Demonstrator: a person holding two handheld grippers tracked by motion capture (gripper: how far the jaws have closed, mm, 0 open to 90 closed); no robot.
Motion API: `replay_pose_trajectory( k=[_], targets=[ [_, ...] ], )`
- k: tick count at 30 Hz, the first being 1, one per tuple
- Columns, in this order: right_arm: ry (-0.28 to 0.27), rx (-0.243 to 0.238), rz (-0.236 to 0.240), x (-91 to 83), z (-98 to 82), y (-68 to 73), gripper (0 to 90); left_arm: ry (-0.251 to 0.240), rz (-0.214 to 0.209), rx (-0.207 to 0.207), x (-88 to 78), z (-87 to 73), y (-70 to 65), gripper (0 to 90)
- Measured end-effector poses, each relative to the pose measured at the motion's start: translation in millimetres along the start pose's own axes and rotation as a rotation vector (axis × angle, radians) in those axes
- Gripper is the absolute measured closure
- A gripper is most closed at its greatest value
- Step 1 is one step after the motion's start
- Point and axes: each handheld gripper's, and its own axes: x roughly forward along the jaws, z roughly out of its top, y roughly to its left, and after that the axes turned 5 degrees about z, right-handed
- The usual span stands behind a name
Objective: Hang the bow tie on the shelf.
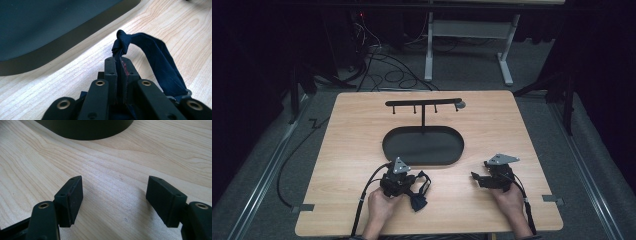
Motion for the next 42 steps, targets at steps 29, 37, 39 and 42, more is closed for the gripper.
replay_pose_trajectory(
  k=[29, 37, 39, 42],
  targets=[
    [0.000, 0.001, 0.000, 0.0, 0.0, 0.0, 31.3, -0.156, -0.032, -0.060, -48.3, -1.5, 9.4, 87.8],
    [0.001, 0.000, 0.000, -0.1, 0.1, -0.1, 31.3, -0.187, -0.027, -0.074, -58.4, -2.1, 15.1, 87.8],
    [0.002, 0.000, 0.000, -0.1, 0.1, -0.1, 31.3, -0.187, -0.023, -0.074, -62.0, -2.6, 17.7, 87.8],
    [0.000, -0.003, 0.000, 0.0, -0.1, -0.3, 31.3, -0.192, -0.014, -0.082, -69.7, -2.6, 21.2, 87.8]
  ],
)
